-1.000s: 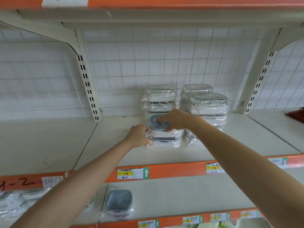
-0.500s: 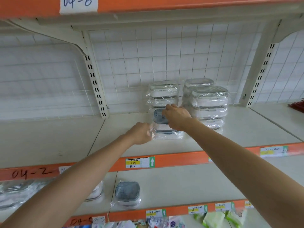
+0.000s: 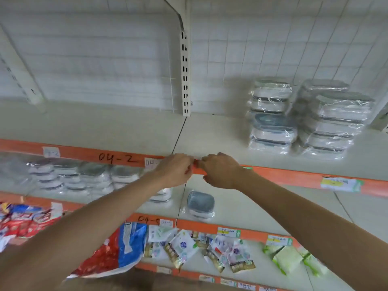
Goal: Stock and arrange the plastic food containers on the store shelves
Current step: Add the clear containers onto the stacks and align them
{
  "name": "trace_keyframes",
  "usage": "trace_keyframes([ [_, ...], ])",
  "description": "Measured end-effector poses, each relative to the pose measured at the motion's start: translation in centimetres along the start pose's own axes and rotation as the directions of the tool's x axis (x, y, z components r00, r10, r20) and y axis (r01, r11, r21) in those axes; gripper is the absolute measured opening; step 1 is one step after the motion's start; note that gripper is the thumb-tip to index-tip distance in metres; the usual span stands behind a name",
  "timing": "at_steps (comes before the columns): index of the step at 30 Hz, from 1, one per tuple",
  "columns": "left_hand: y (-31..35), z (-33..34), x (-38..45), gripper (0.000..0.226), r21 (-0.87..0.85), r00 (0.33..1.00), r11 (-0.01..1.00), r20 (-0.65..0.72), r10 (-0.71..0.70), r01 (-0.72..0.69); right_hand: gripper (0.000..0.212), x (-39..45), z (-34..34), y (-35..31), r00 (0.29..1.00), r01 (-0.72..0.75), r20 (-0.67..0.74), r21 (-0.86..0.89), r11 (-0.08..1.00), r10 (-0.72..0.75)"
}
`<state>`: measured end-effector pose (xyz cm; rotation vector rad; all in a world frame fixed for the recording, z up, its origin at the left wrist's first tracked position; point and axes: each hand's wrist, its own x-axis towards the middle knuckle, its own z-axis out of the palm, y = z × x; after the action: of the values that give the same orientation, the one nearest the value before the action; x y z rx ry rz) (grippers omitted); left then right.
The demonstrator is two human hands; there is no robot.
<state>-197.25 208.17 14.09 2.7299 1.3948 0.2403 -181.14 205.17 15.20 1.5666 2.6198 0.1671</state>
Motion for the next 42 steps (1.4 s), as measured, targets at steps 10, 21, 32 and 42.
trace_keyframes([
  [10,-3.8,13.6,-7.9,0.030,-0.043,0.933,0.978,0.309,-0.183,0.206,0.049,-2.0,14.7,-5.7,0.931,-0.153,0.356,0.174,0.973,0.082],
  [21,-3.3,21.6,-5.0,0.044,-0.135,0.901,0.944,0.366,-0.234,0.300,0.071,2.1,24.6,-2.3,0.902,-0.394,0.325,0.352,0.849,0.284],
  [32,-5.6,24.7,-4.7,0.044,-0.056,0.877,0.961,0.426,-0.222,0.271,0.099,5.4,29.8,-0.3,0.861,-0.507,0.221,0.318,0.801,0.457],
  [42,-2.8,27.6,1.4,0.049,-0.018,0.873,0.987,0.470,-0.133,0.161,0.079,-3.5,32.3,1.6,0.693,-0.699,0.280,0.488,0.523,0.665],
])
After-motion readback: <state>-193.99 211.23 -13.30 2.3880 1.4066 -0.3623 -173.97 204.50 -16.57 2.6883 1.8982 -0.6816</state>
